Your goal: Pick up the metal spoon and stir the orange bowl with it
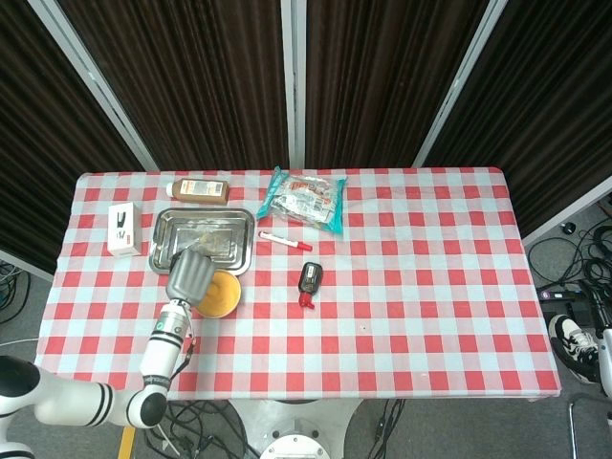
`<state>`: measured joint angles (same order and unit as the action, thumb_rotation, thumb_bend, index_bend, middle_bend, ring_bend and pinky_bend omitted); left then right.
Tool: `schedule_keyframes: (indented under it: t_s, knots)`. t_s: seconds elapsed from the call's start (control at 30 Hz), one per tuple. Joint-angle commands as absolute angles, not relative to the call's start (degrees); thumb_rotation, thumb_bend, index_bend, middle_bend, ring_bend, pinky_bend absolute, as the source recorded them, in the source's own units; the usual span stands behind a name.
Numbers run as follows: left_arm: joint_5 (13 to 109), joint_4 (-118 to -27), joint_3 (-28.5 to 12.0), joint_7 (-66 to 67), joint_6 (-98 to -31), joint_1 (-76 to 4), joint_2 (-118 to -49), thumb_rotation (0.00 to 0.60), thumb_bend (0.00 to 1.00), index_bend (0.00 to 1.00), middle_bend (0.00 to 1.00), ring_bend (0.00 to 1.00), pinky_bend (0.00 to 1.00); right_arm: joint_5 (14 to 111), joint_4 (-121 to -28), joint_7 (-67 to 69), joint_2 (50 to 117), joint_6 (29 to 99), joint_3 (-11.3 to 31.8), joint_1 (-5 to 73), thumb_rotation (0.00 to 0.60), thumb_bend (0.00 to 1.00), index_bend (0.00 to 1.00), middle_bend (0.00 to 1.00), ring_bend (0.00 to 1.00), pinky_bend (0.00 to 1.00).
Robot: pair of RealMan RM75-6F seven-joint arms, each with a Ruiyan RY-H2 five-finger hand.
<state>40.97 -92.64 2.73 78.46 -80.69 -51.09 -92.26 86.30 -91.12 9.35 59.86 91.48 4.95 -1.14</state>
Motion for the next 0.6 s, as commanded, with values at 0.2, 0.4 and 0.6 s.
schedule_keyframes:
  t_s: [0.2,0.4,0.6]
  knots:
    - [46.94,-86.87,5.75,86.04,-86.21,-49.51,-96.98,0.600,0.46,0.68,0.93,0.95,1.00,86.22,-91.31,9.05,59.83,91.31,5.01,-1.05,0.600,0.18,0.07,0.25,0.06,0.21]
    - [46.57,-86.69,4.82,89.59,-85.69,-49.11,-97.72,0.600,0.46,0.69,0.94,0.95,1.00,86.29,-91.37,9.06,59.88,91.22,4.99,-1.00,0.600,0.17,0.07,0.25,0.06,0.21]
    - [47.21,-87.89,3.50,93.18,-87.21,-48.90,-97.77,0.600,0.46,0.69,0.95,0.95,1.00,86.34,-91.38,9.17,59.68,91.46,4.91,-1.23,0.600,0.17,0.07,0.25,0.06,0.21]
